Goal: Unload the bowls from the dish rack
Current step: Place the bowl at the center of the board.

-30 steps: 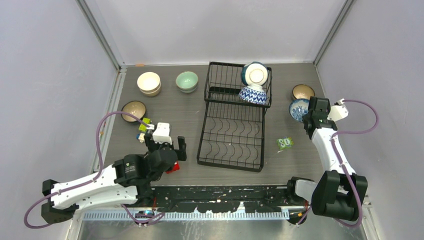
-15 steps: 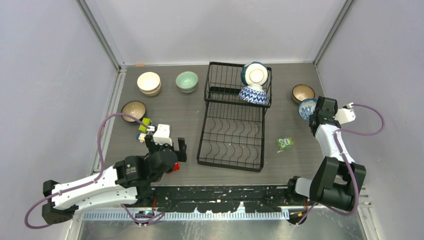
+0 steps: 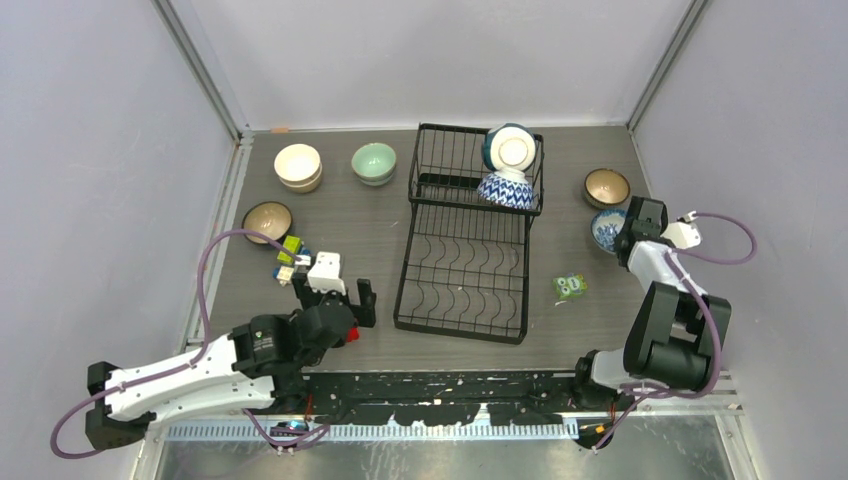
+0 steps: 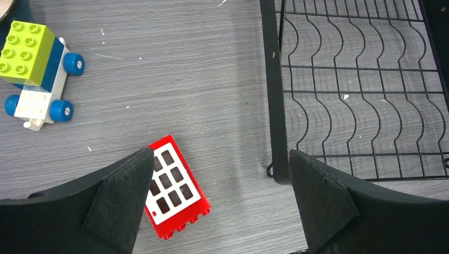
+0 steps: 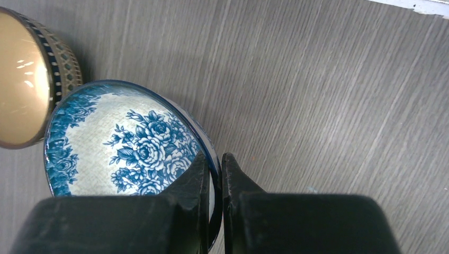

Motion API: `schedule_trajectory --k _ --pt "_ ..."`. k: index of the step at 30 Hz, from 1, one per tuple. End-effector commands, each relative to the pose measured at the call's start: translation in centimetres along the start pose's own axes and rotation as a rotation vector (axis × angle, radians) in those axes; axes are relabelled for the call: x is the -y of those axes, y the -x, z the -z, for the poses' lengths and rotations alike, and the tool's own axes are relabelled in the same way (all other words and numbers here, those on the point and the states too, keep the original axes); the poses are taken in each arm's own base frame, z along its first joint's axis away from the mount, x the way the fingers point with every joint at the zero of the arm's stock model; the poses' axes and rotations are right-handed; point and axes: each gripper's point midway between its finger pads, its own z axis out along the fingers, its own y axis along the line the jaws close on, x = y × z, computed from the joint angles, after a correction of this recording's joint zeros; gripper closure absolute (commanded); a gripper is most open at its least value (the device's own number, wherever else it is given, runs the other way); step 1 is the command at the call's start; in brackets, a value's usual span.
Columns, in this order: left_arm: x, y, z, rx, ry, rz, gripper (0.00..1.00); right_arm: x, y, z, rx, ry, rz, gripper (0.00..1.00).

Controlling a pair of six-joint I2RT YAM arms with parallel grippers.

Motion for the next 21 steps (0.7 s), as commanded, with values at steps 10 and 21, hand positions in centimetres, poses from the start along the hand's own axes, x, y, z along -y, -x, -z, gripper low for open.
schedule_trajectory --k 10,21 --pt "0.9 0.5 -0.4 0.026 -0.004 0.080 0.00 -2.6 0.8 -2.4 0.015 0.018 -0.022 0.99" --pt "1.1 0.2 -0.6 0.016 -0.003 0.068 0.00 -2.3 0.6 -3.2 0.005 -0.002 0.006 0.99"
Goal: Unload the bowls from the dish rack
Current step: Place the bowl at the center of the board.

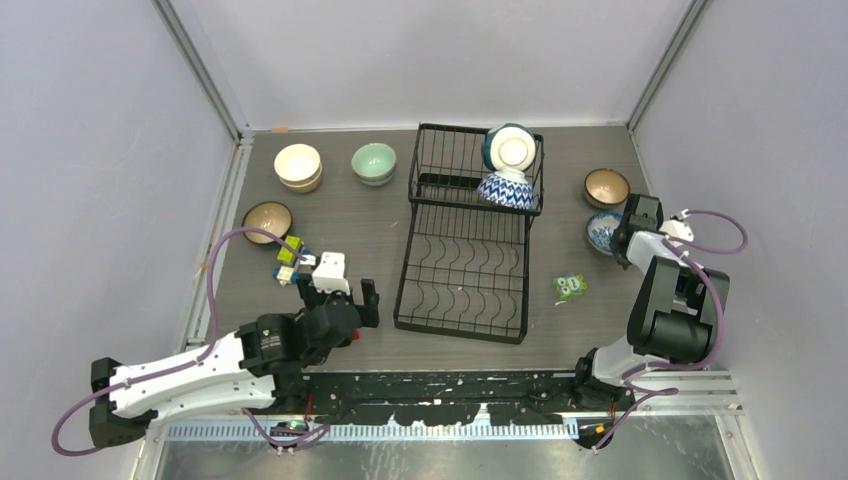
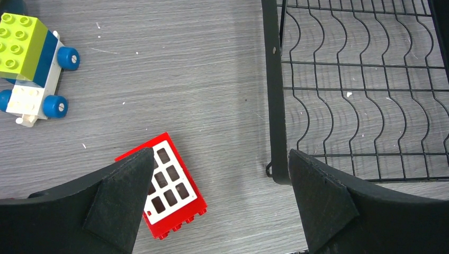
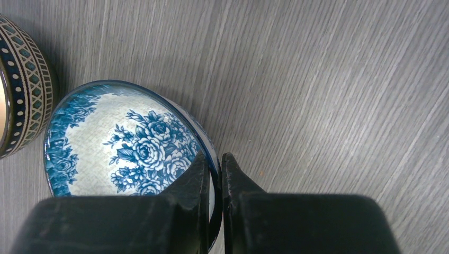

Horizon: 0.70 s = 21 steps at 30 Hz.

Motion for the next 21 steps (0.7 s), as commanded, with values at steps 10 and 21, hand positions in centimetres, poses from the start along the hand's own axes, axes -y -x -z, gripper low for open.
schedule_trajectory --k 10,21 --pt "0.8 0.8 -0.1 0.030 -0.016 0.065 0.00 -1.5 2.6 0.1 0.061 0.024 -0.017 0.86" --pt "0.5 0.6 0.1 0.036 -0.036 0.089 0.00 -0.3 2.5 1.3 0.052 0.004 -0.001 0.55"
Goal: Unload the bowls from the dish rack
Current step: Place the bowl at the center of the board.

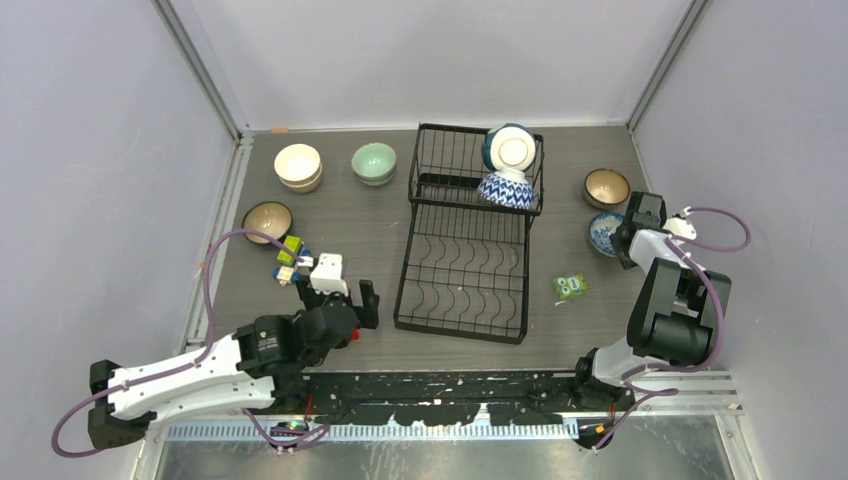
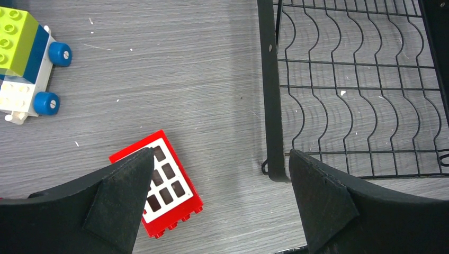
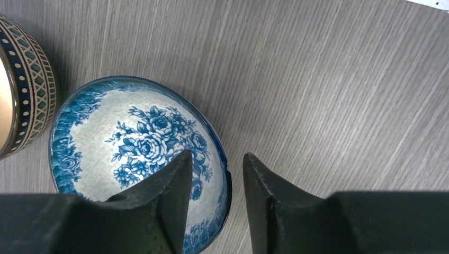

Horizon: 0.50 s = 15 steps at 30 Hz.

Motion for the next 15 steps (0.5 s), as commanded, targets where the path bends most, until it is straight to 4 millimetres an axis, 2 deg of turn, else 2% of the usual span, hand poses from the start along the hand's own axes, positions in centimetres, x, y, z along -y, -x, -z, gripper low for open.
schedule_trajectory --k 1,7,15 --pt "0.4 0.6 -0.1 0.039 -0.018 0.067 0.00 0.0 1.8 1.3 0.053 0.004 -0.019 0.53" --pt "0.4 0.6 -0.1 0.044 -0.024 0.059 0.00 1.2 1.5 1.6 0.047 -0.008 -0.024 0.46" --pt "0.7 1.3 0.0 0.056 -0.031 0.044 0.00 1.2 1.5 2.0 0.038 0.000 -0.022 0.45"
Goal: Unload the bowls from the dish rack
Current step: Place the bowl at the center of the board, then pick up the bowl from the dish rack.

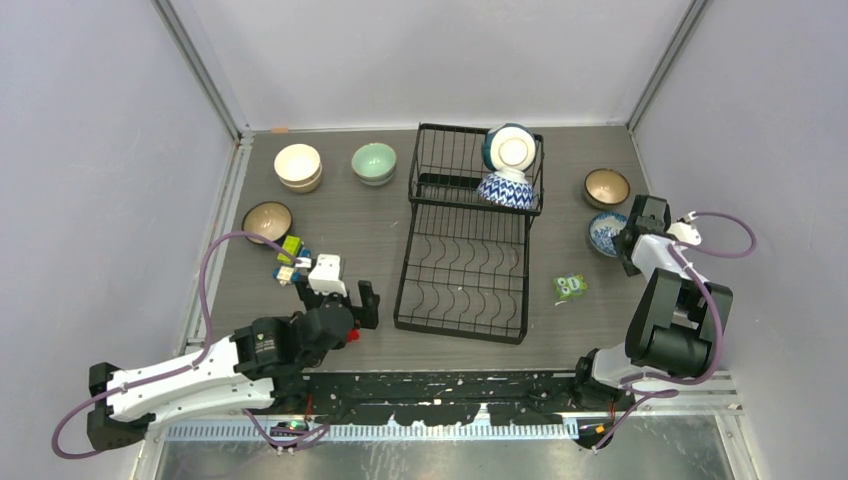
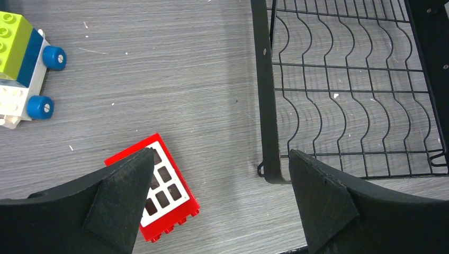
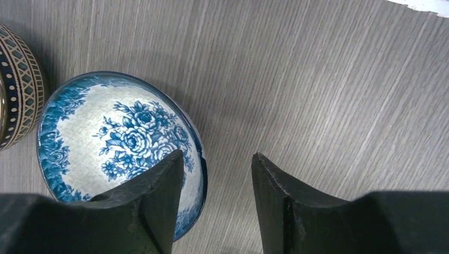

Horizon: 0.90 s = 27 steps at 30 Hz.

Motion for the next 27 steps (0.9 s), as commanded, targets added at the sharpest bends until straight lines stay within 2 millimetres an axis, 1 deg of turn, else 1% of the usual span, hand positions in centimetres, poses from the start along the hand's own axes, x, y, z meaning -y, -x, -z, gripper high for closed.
schedule_trajectory --k 1,4,6,7,10,14,16,18,20,21,23,25,26,27 --pt "0.7 1.6 0.0 0.047 -0.014 0.029 0.00 -0.5 1.5 1.4 0.043 0.037 -0.028 0.43" --pt "1.1 2.3 0.1 0.064 -0.021 0.019 0.00 -1.7 3.2 3.9 0.077 0.109 -0.068 0.31" --pt "1.4 3.0 0.1 0.083 -0.026 0.015 0.00 -2.7 4.6 6.2 0.115 0.156 -0.076 0.23" --pt "1.6 3.4 0.1 0.092 -0.029 0.012 0.00 -3.6 4.9 7.5 0.130 0.185 -0.061 0.21" --pt "2.4 4.7 0.2 0.112 -0.042 0.002 0.00 -5.6 6.0 11.8 0.176 0.289 -0.053 0.19" --pt "3.1 6.4 0.4 0.130 -0.031 -0.029 0.00 -7.0 7.7 17.8 0.232 0.437 -0.061 0.19" --pt "3.2 7.3 0.3 0.148 -0.005 -0.012 0.00 -7.6 8.0 21.3 0.255 0.517 -0.032 0.19" --pt "3.2 8.2 0.3 0.174 0.016 0.028 0.00 -8.2 7.8 24.4 0.252 0.591 0.015 0.19" --pt "3.5 9.1 0.1 0.217 0.018 0.079 0.00 -8.4 7.5 26.9 0.237 0.651 0.058 0.19" --pt "3.9 9.6 0.0 0.244 0.004 0.111 0.00 -8.8 6.7 28.3 0.214 0.707 0.089 0.19" --pt "4.9 10.0 -0.7 0.303 -0.045 0.144 0.00 -9.1 5.6 30.4 0.176 0.819 0.109 0.19" --pt "6.2 10.3 -1.4 0.351 -0.128 0.214 0.00 -9.6 4.4 32.7 0.137 0.978 0.120 0.19" --pt "6.6 10.7 -1.7 0.364 -0.162 0.244 0.00 -9.8 3.2 33.6 0.102 1.051 0.139 0.19" --pt "7.1 11.0 -1.8 0.363 -0.201 0.269 0.00 -10.1 2.6 35.0 0.079 1.130 0.153 0.19"
